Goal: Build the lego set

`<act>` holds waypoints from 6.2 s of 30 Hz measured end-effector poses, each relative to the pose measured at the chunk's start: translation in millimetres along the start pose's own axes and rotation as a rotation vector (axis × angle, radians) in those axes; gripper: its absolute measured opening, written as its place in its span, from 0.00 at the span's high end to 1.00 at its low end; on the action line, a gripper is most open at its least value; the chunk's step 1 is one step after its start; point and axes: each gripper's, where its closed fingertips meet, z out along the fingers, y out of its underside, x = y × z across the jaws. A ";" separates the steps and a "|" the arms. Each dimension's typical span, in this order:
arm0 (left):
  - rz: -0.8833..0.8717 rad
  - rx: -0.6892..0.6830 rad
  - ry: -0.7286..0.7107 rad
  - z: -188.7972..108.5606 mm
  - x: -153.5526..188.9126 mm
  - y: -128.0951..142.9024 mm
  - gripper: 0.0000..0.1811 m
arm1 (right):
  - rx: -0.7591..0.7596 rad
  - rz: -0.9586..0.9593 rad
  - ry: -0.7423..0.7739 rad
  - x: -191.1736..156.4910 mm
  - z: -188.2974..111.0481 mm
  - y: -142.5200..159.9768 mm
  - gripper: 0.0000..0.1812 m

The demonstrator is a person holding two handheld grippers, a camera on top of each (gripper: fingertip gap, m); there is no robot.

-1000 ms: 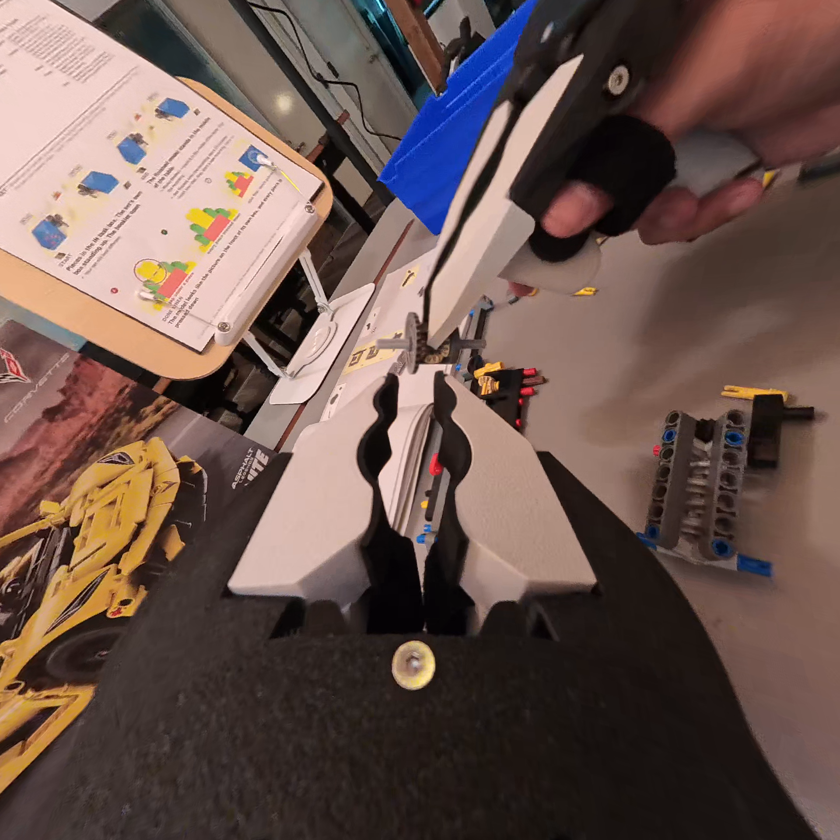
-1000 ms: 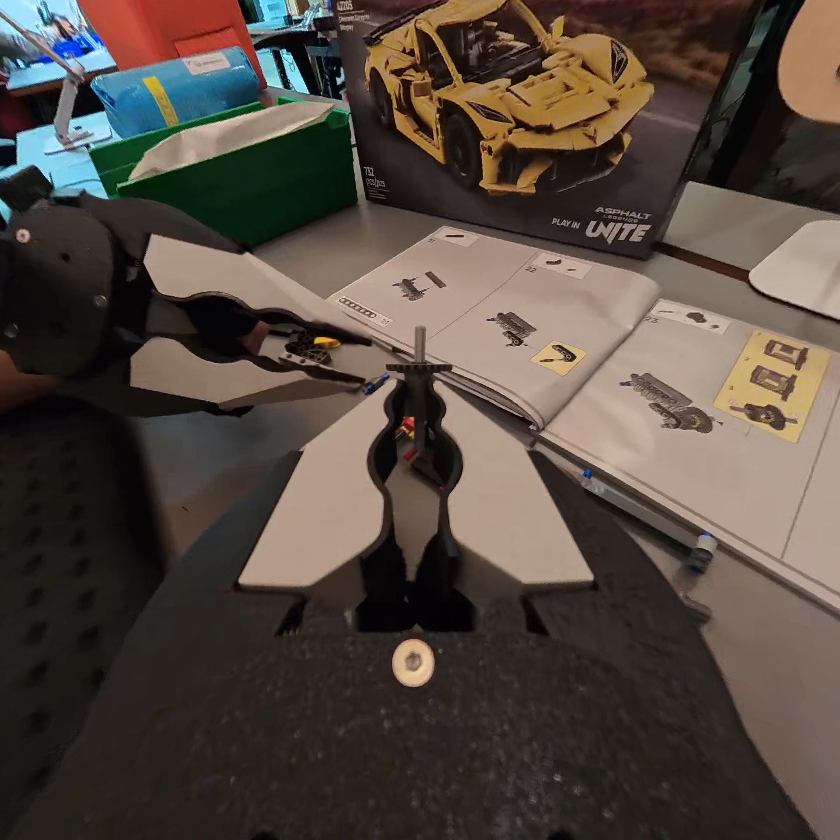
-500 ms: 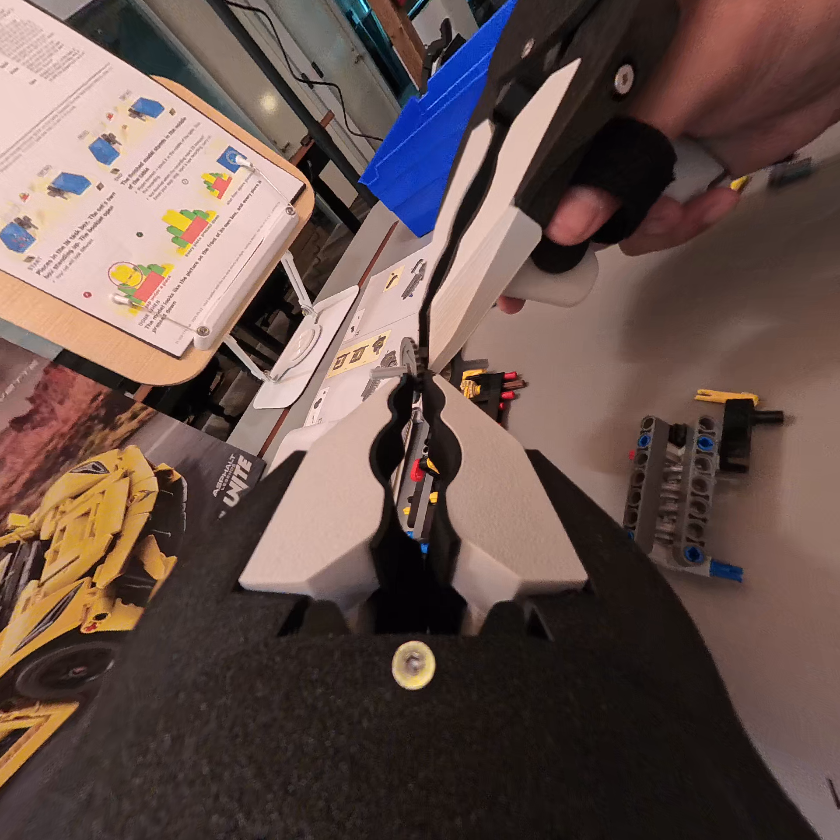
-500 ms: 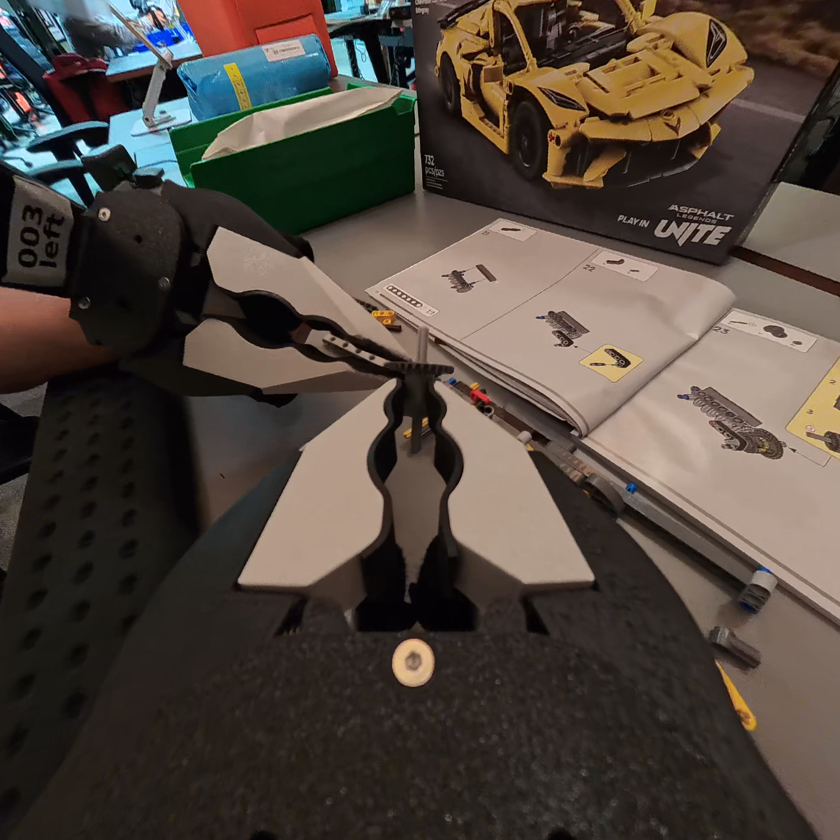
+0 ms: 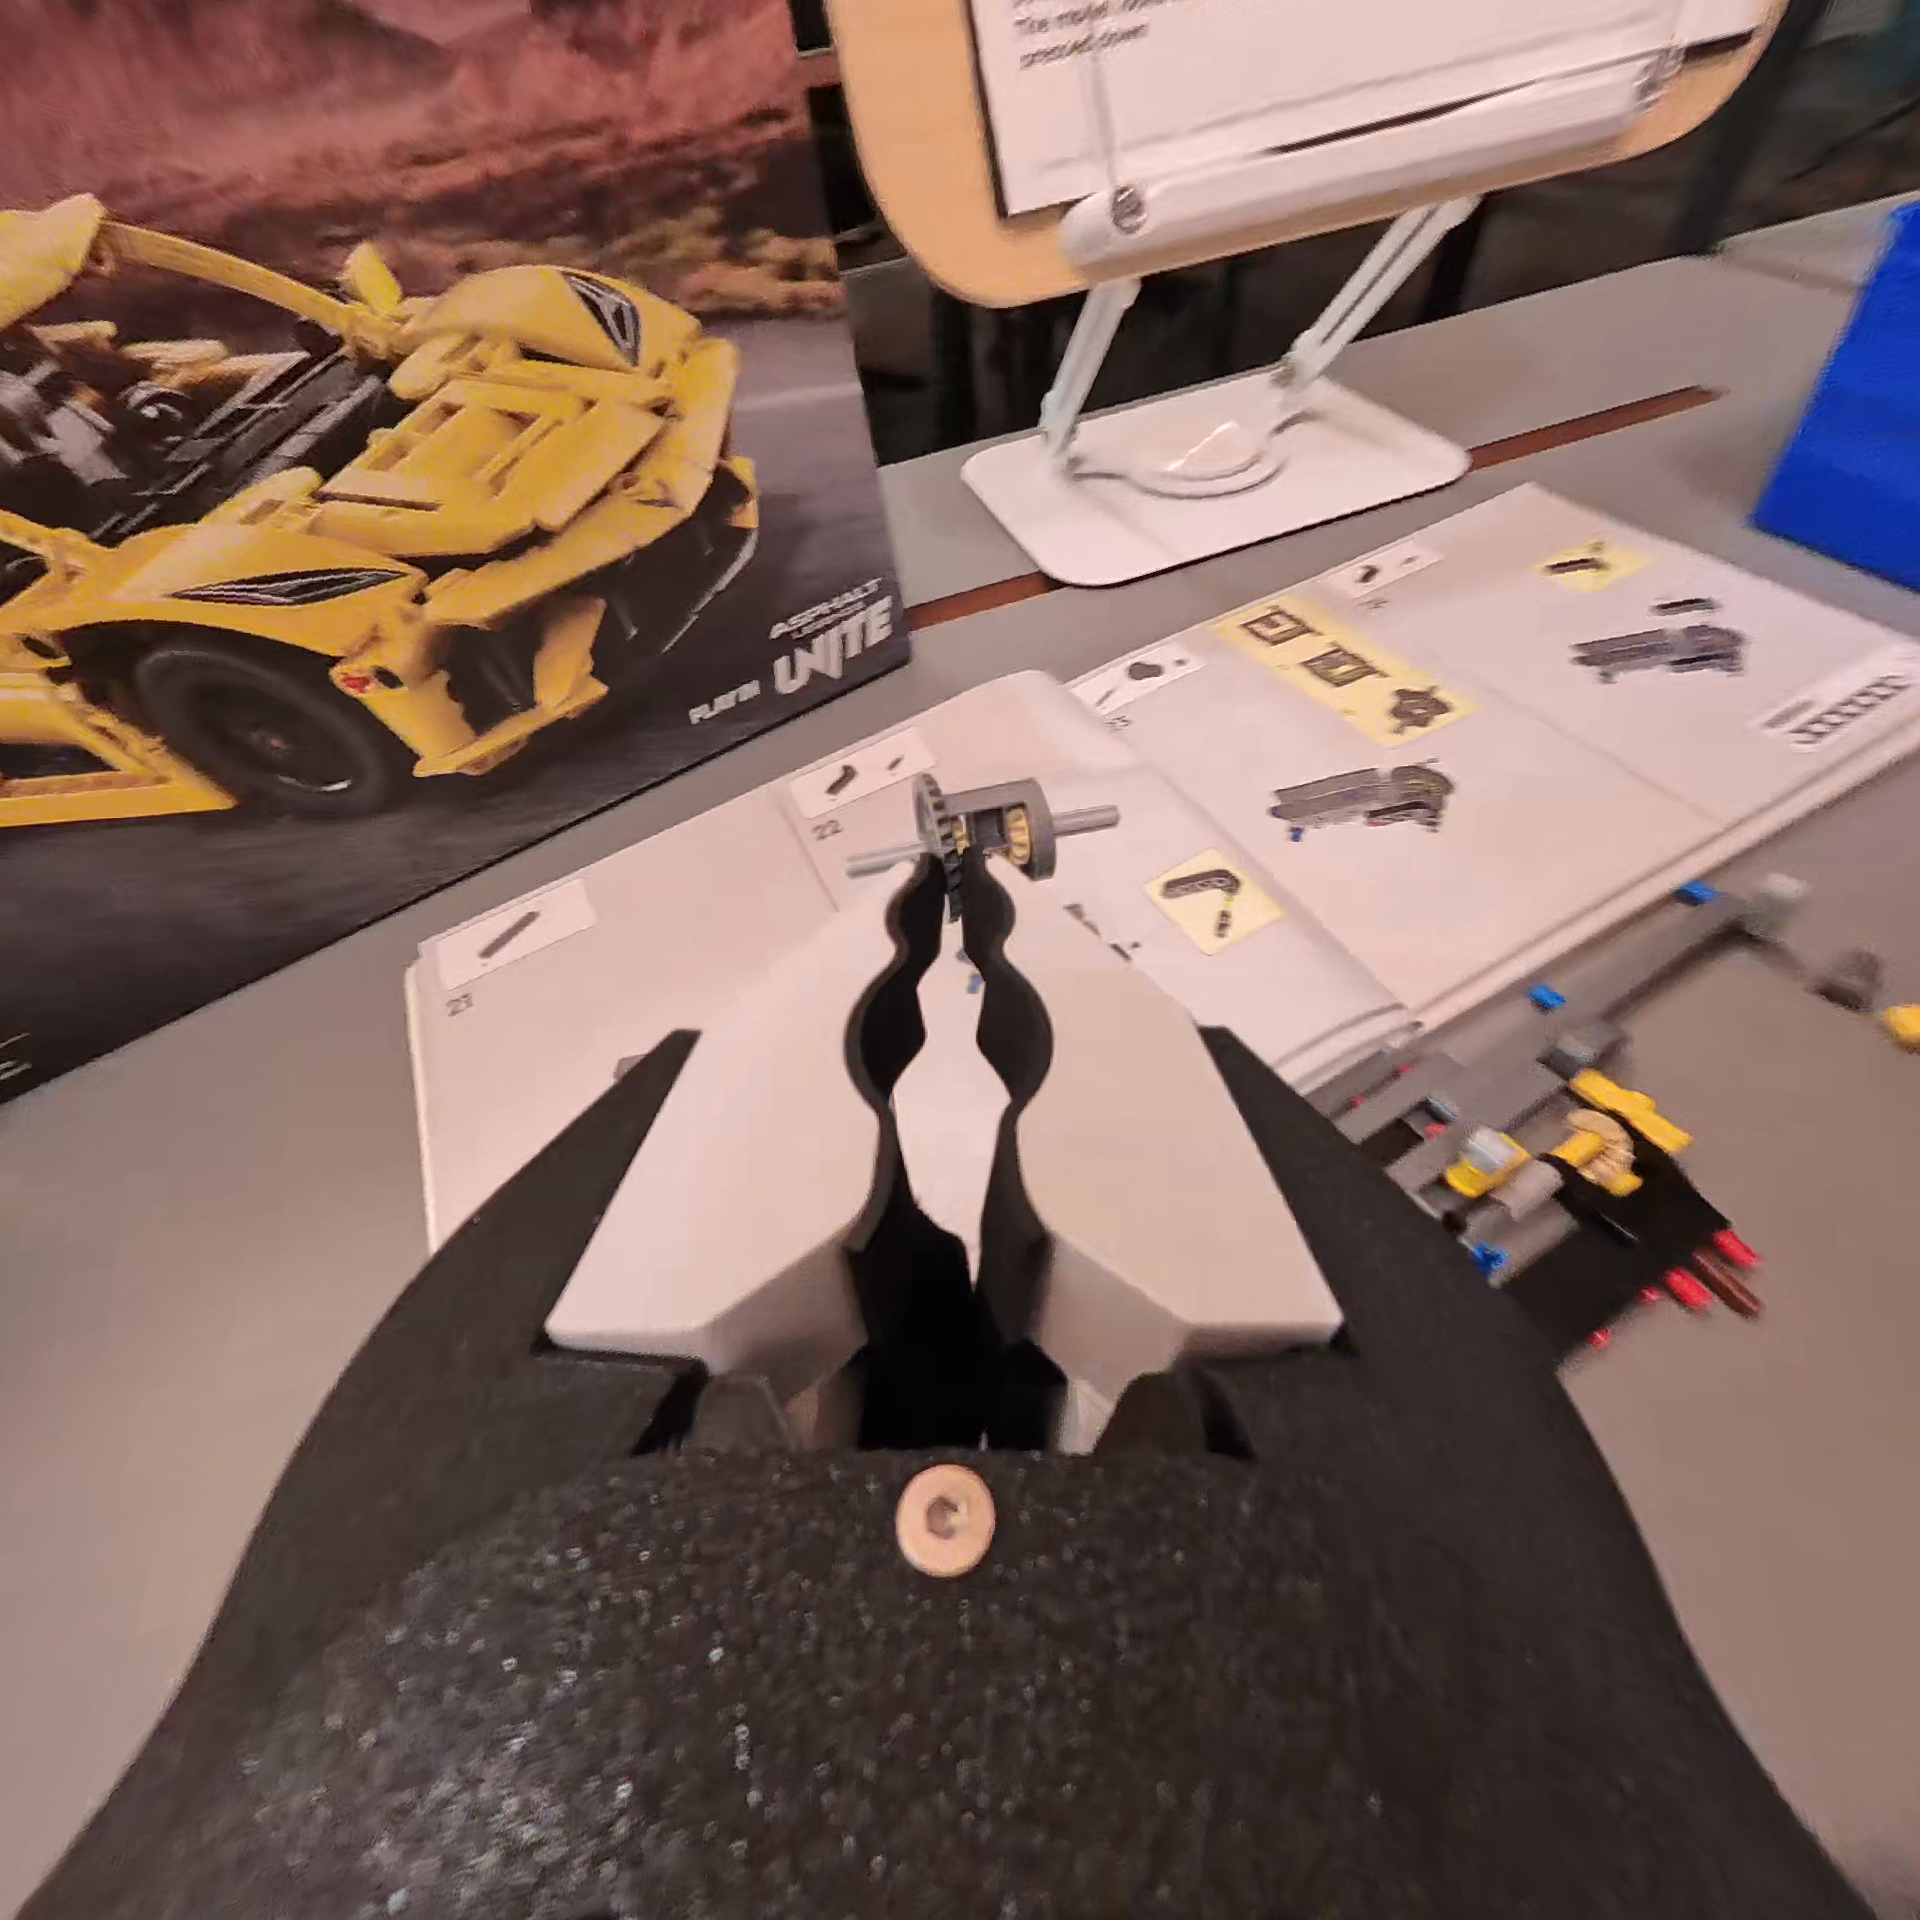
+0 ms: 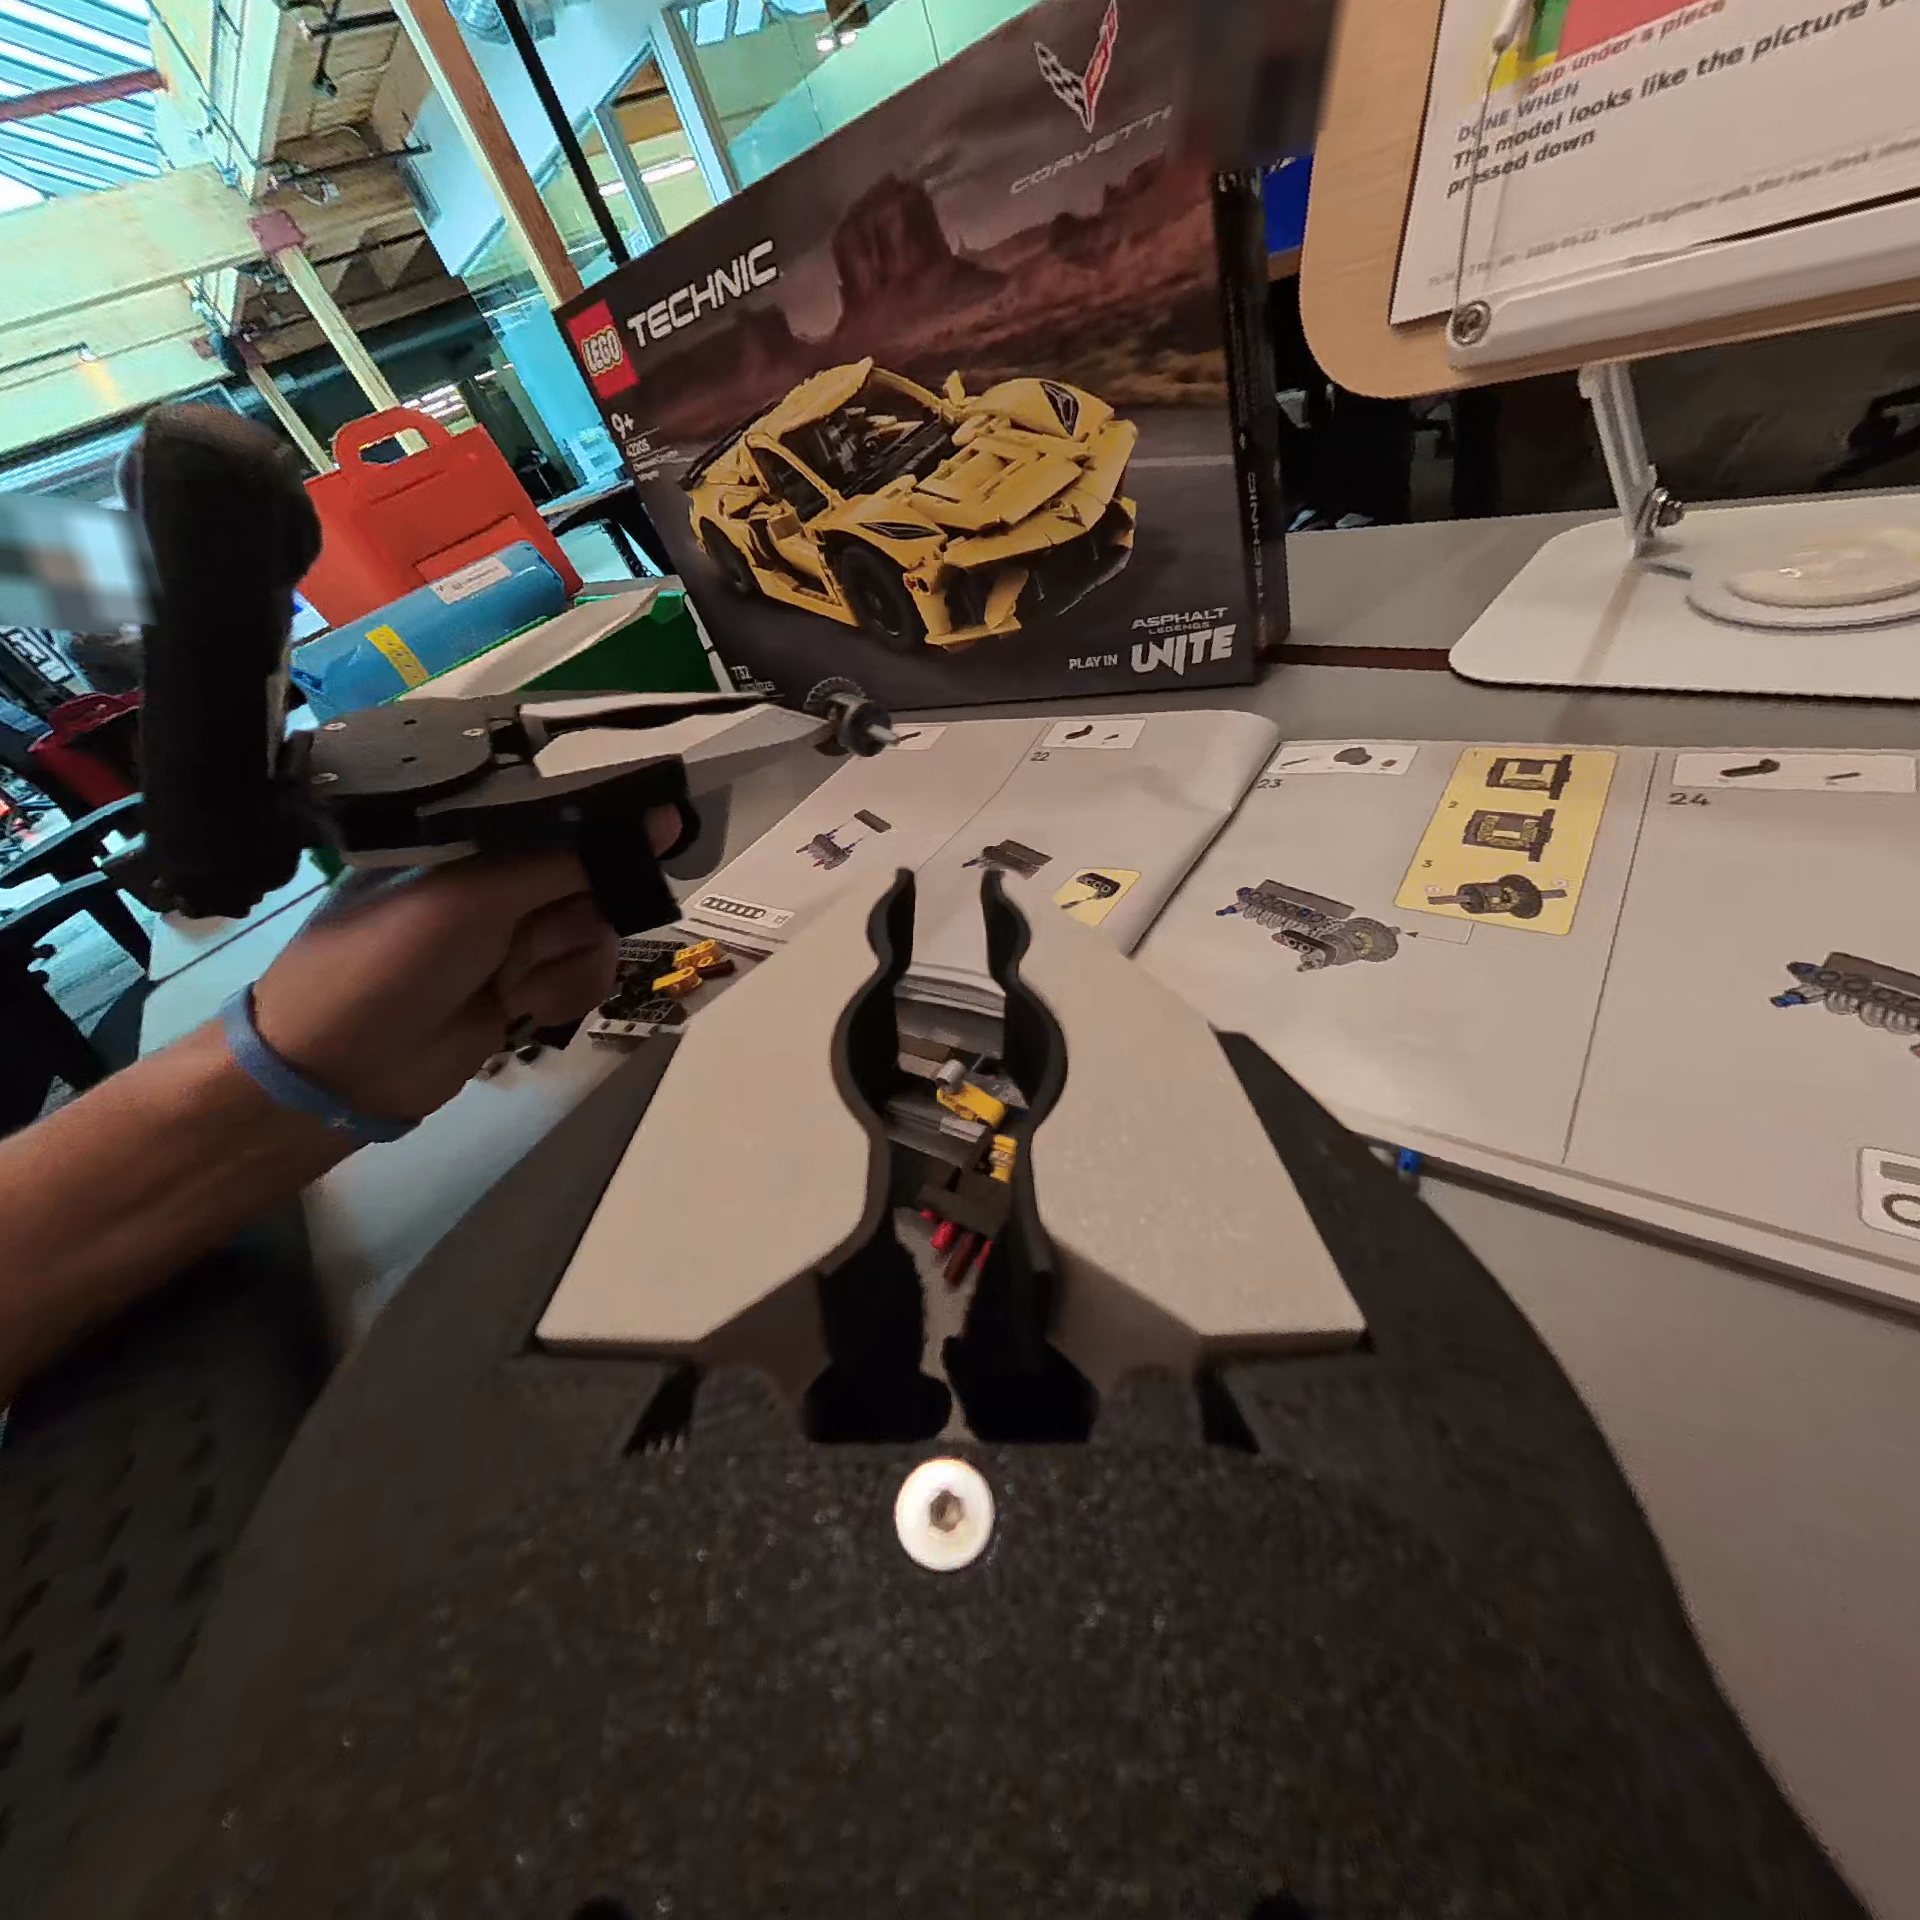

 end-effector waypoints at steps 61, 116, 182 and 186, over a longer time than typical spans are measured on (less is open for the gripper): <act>-0.026 0.178 0.285 -59.4 138.7 -24.8 0.91 | -0.093 -0.239 0.180 19.7 1.7 8.9 0.99; 0.745 -0.229 0.515 -157.0 154.4 123.9 0.98 | -0.615 -0.438 -0.488 -62.0 -43.8 132.3 0.98; 0.880 0.158 0.378 -131.7 147.0 89.0 1.00 | -0.603 0.003 -0.354 -67.3 -33.1 105.2 0.99; 0.909 0.149 0.385 -131.1 149.8 92.7 1.00 | -0.630 -0.050 -0.332 -77.5 -37.6 96.2 0.99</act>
